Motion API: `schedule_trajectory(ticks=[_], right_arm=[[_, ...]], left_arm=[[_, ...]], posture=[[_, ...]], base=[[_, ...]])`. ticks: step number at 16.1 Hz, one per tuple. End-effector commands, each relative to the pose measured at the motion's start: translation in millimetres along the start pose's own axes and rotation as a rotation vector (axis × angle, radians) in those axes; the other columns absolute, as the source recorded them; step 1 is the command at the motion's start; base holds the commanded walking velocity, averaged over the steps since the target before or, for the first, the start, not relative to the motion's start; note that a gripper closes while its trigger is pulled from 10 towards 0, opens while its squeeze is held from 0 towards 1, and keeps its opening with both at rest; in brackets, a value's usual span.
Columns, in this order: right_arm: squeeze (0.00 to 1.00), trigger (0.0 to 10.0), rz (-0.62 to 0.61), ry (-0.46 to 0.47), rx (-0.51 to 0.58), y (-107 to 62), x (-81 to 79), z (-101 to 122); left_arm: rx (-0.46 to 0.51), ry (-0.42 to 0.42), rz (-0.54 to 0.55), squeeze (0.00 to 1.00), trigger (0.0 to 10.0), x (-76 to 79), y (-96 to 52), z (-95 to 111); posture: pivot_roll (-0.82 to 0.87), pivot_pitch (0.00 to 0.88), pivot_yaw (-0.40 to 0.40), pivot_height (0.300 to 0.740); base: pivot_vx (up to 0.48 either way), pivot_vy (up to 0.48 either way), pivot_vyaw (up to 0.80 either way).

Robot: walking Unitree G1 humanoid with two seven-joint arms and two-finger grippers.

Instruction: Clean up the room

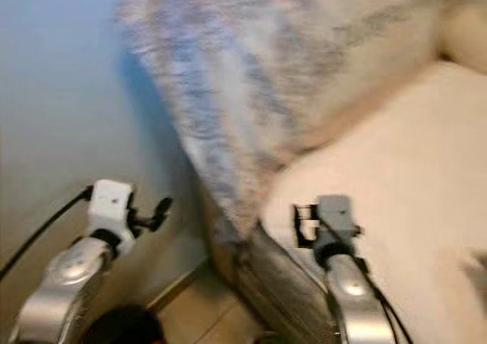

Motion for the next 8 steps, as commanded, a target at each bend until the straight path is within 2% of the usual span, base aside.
schedule_trajectory(ticks=[1, 4, 8], right_arm=[[1.00, 10.0, 0.015, 0.024, 0.022, 1.2, -5.7, 6.2], [1.00, 10.0, 0.040, 0.009, 0.030, 7.9, -13.7, 10.6], [1.00, 10.0, 0.038, -0.002, 0.036, 11.0, -8.7, 14.5]], left_arm=[[0.036, 0.017, 0.038, 0.00, 10.0, -10.1, -1.2, 9.7], [0.027, 0.019, 0.082, 0.00, 10.0, -21.6, -0.8, 9.5], [0.034, 0.006, 0.094, 0.00, 10.0, -23.9, 0.3, 12.0]], posture=[[-0.05, 0.000, 0.041, 0.740], [-0.03, 0.000, 0.020, 0.740], [-0.03, 0.000, 0.008, 0.740]], base=[[0.000, 0.000, -0.70], [0.000, 0.000, -0.70], [0.000, 0.000, -0.70]])
Point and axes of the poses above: a point about 5 cm out from each wrist's last joint towards the gripper, its own y axis pointing out of the wrist towards the gripper, its own z axis along the axis of the wrist's last joint, x = y × z, the point moved 6 cm from there along y, pointing out of the wrist towards the gripper, and after that the axes turned 7 degrees about -y, right-handed, at the moved point
